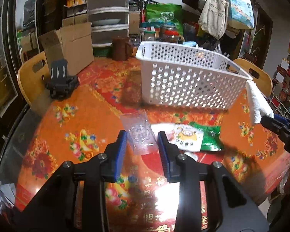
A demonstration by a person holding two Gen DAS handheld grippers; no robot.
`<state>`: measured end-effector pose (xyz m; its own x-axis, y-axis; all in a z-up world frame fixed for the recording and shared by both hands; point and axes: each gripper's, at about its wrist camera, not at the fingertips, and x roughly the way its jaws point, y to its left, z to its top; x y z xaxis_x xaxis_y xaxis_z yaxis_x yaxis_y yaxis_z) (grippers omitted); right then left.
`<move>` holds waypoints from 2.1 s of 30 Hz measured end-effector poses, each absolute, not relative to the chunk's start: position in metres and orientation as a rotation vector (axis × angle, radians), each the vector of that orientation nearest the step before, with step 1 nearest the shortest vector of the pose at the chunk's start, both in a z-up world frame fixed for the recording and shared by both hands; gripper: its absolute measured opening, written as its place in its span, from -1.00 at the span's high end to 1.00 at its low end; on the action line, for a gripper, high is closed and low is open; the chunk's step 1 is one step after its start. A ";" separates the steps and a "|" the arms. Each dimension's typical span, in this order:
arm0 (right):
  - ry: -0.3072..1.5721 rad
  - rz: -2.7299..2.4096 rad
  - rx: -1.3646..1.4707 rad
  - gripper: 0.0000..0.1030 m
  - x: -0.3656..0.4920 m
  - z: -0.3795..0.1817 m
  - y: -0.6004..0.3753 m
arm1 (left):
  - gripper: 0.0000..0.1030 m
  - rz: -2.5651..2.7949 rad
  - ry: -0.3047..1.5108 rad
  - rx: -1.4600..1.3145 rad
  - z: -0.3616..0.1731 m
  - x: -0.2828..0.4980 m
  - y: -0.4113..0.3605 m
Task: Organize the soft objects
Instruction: 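Carry the plastic bag and white cloth with both tools over the basket, then open the left tool to drop the bag while the right tool releases the cloth into the basket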
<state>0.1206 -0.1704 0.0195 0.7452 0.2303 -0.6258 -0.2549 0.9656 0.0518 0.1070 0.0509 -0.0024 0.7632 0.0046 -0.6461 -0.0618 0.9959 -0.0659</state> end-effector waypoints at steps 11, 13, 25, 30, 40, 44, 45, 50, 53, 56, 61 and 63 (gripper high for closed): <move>0.634 0.256 -0.058 0.24 0.137 0.053 -0.176 | 0.41 -0.007 0.640 -0.056 0.049 0.135 0.037; 0.626 0.248 -0.063 0.24 0.143 0.058 -0.177 | 0.41 -0.015 0.629 -0.047 0.060 0.143 0.034; 0.642 0.215 -0.054 0.24 0.198 0.082 -0.187 | 0.41 -0.060 0.620 -0.032 0.101 0.196 0.015; 0.669 0.204 -0.049 0.24 0.222 0.084 -0.186 | 0.41 -0.078 0.660 -0.030 0.105 0.234 0.008; 0.793 0.173 -0.046 0.24 0.288 0.069 -0.185 | 0.41 -0.085 0.808 -0.024 0.078 0.318 -0.007; 0.841 0.173 -0.047 0.24 0.308 0.061 -0.186 | 0.41 -0.077 0.865 -0.024 0.065 0.345 -0.011; 0.852 0.171 -0.050 0.24 0.313 0.058 -0.186 | 0.41 -0.074 0.876 -0.021 0.061 0.350 -0.012; 0.911 0.157 -0.082 0.24 0.333 0.042 -0.178 | 0.41 -0.057 0.921 0.012 0.045 0.371 -0.020; 0.940 0.148 -0.103 0.24 0.344 0.034 -0.173 | 0.41 -0.049 0.937 0.012 0.037 0.379 -0.020; 0.964 0.145 -0.114 0.24 0.352 0.025 -0.170 | 0.41 -0.047 0.947 0.010 0.032 0.384 -0.021; 0.971 0.141 -0.130 0.18 0.355 0.018 -0.166 | 0.37 -0.043 0.946 0.006 0.028 0.387 -0.017; 0.968 0.148 -0.120 0.13 0.355 0.018 -0.166 | 0.17 -0.038 0.938 0.006 0.029 0.386 -0.015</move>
<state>0.3545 -0.1656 0.0179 0.5585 0.0713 -0.8264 -0.1785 0.9833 -0.0357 0.3863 -0.0150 0.0286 0.5905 -0.0306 -0.8065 0.0355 0.9993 -0.0120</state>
